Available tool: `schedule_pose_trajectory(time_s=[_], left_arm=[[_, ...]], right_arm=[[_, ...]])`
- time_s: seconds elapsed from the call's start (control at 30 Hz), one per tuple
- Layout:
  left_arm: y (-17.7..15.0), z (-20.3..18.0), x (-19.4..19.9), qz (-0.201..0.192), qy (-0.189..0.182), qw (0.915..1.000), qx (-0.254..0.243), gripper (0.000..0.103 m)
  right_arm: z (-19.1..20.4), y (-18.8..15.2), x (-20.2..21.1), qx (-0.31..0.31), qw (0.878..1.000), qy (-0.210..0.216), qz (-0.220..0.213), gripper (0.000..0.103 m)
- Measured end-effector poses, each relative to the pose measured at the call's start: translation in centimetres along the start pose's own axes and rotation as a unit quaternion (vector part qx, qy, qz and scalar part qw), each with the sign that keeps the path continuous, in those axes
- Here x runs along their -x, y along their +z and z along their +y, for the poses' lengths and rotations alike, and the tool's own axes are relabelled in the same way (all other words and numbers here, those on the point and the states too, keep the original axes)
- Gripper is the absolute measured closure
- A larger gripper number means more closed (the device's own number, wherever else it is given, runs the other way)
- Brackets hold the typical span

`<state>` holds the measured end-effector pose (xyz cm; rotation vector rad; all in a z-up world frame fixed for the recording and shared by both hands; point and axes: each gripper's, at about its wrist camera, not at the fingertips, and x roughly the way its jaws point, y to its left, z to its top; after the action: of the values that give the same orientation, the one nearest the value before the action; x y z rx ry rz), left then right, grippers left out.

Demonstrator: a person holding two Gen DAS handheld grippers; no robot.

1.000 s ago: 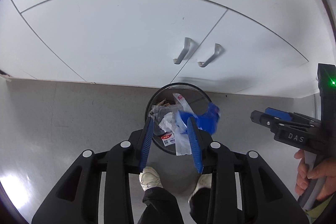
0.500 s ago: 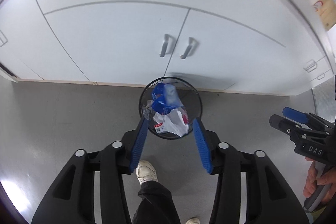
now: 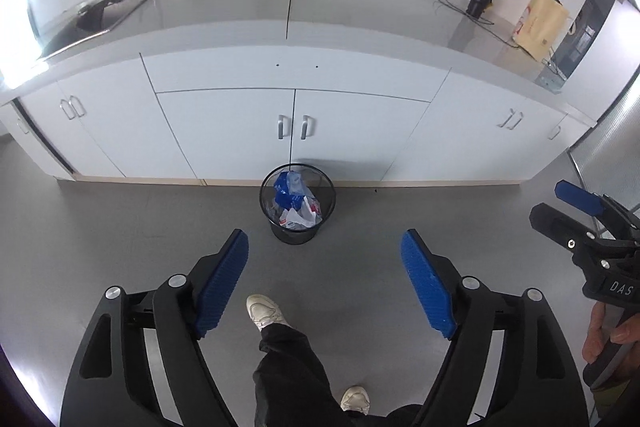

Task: Collect trash

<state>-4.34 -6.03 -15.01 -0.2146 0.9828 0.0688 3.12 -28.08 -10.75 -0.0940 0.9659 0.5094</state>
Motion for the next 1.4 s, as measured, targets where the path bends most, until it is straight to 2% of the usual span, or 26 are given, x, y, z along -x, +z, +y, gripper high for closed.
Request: schedule_pose_trajectory(time_s=[0.17, 0.33, 0.43, 0.53, 0.67, 0.87, 1.4], left_arm=[[-1.3, -0.9, 6.5, -0.020, 0.006, 0.9998, -0.007, 0.015], [-1.8, -1.1, 11.5, -0.038, 0.002, 0.9983, -0.045, 0.006], [-2.1, -0.7, 13.7, -0.050, 0.010, 0.9970, -0.059, 0.006], [-2.2, 0.0, 15.4, -0.056, 0.001, 0.9970, -0.054, 0.006], [-2.8, 0.2, 16.2, -0.066, 0.007, 0.9953, -0.070, 0.006], [-3.3, 0.9, 16.5, -0.061, 0.019, 0.9965, -0.055, 0.006], [-4.1, 0.9, 17.9, -0.073, 0.030, 0.9959, -0.044, 0.006]], right_arm=[[1.9, -1.3, 6.1, 0.013, 1.000, -0.002, -0.008, 0.007], [4.1, -2.2, 10.4, 0.014, 1.000, -0.011, -0.014, 0.005], [5.3, -2.6, 11.7, 0.008, 1.000, -0.011, -0.017, 0.004], [6.4, -3.0, 12.6, 0.002, 1.000, 0.000, -0.019, 0.004], [7.8, -3.4, 13.0, 0.004, 1.000, 0.004, -0.022, 0.004], [9.2, -3.5, 13.5, 0.016, 0.999, 0.013, -0.030, 0.004], [9.6, -3.9, 14.1, 0.023, 0.999, 0.021, -0.031, 0.004]])
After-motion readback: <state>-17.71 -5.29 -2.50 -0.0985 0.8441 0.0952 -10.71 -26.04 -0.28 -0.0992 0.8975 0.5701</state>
